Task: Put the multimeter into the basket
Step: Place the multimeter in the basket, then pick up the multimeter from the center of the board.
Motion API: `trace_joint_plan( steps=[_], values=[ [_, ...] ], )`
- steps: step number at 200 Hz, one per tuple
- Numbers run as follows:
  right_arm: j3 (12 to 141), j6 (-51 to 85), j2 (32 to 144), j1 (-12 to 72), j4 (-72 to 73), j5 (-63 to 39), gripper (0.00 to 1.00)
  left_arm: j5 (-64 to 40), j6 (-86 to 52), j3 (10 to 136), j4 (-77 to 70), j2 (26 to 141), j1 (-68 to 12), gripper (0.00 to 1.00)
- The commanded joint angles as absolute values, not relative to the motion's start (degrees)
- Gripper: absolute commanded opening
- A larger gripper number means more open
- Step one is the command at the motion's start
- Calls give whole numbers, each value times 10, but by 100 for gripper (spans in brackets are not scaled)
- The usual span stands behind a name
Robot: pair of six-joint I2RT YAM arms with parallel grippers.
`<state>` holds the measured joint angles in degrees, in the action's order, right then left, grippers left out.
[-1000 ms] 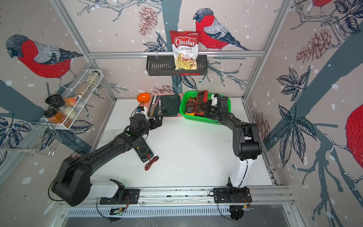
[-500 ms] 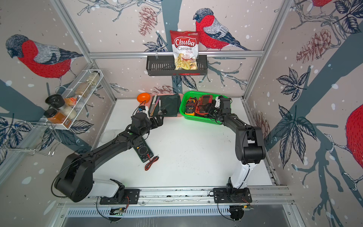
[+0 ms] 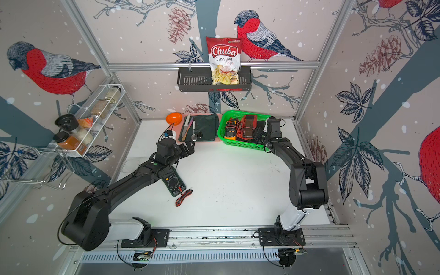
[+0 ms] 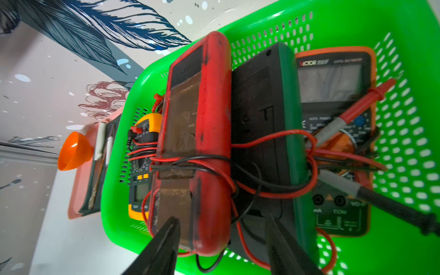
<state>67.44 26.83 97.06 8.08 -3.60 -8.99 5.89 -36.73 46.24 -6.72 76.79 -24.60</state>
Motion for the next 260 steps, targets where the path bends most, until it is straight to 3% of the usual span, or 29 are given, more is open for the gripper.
trace_joint_plan(
  steps=[1, 37, 84, 127, 142, 193, 260],
  values=[
    [687, 241, 980, 78, -62, -29, 60, 84, -376, 450, -36, 758, -238, 99],
    [685, 228, 993, 69, -60, -33, 59, 86, -398, 402, 2, 733, -207, 98],
    [678, 215, 981, 71, -60, -38, 67, 103, -433, 349, 69, 691, -186, 99],
    [657, 196, 927, 77, -64, -37, 83, 85, -501, 318, 127, 675, -185, 98],
    [643, 192, 902, 79, -63, -34, 100, 76, -522, 307, 141, 673, -185, 98],
    [589, 193, 812, 83, -51, -24, 100, 75, -559, 287, 184, 646, -202, 98],
    [544, 194, 757, 90, -24, -30, 100, 98, -573, 295, 182, 704, -243, 98]
  ],
)
